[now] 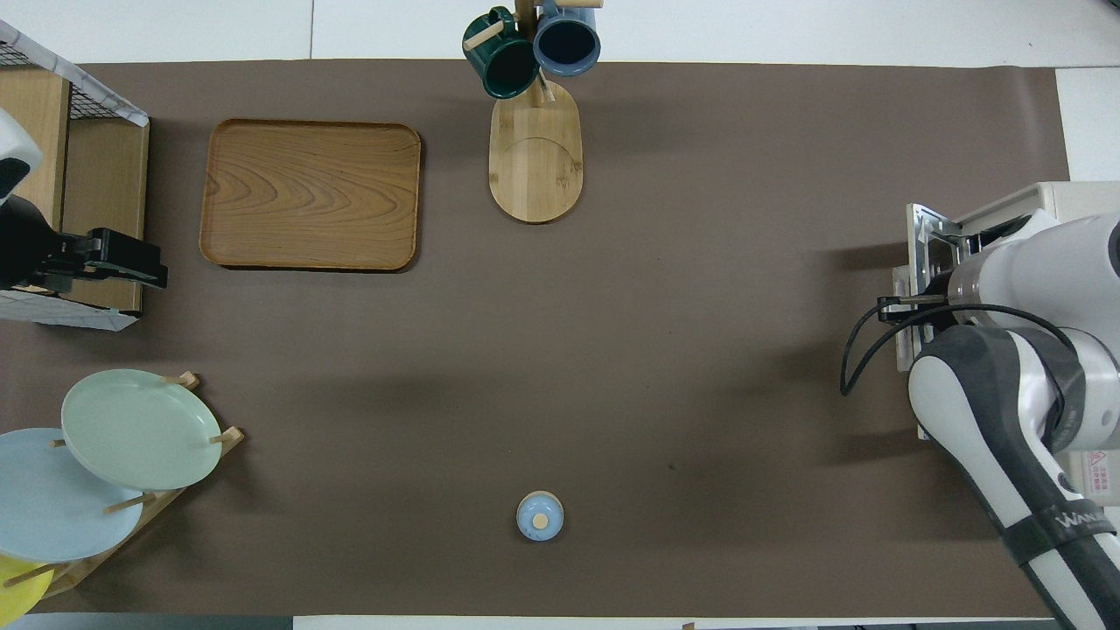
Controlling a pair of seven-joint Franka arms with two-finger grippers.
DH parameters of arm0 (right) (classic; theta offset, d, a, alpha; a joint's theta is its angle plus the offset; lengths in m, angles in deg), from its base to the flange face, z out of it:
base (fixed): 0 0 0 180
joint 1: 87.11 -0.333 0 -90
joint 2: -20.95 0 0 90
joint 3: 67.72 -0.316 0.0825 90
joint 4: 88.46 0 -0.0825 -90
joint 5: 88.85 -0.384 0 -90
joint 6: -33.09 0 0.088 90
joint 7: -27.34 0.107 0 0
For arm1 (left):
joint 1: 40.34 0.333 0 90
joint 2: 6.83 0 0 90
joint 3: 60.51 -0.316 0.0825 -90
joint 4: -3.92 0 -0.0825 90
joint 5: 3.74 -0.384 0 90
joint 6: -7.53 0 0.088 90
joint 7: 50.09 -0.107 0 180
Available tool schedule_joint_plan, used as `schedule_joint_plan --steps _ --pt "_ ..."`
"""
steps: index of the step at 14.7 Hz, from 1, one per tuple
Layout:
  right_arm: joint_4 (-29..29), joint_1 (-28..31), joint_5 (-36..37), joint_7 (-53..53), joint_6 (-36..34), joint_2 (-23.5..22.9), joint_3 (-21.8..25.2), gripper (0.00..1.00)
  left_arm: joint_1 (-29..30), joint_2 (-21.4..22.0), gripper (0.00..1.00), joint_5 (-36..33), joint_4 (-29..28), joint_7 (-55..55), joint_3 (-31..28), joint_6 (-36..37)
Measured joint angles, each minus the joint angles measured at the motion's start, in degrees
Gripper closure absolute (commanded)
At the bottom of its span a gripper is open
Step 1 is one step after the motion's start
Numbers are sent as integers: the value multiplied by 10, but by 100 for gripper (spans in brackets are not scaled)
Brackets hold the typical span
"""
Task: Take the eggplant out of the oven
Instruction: 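Reach the right gripper into the toaster oven toward the blue plate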
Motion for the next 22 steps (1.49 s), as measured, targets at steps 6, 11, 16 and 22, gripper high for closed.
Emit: schedule_joint_plan --steps 6,11,16,22 --pt "35 -19 -4 21 106 -52 -5 100 0 0 0 0 0 0 0 0" --pt "35 -20 -26 23 142 -94 -3 100 0 0 0 0 0 0 0 0" --pt "-16 -45 -55 44 76 -92 0 70 0 0 0 0 0 0 0 0" --pt "-131 -27 -50 75 -125 -45 14 67 0 0 0 0 0 0 0 0"
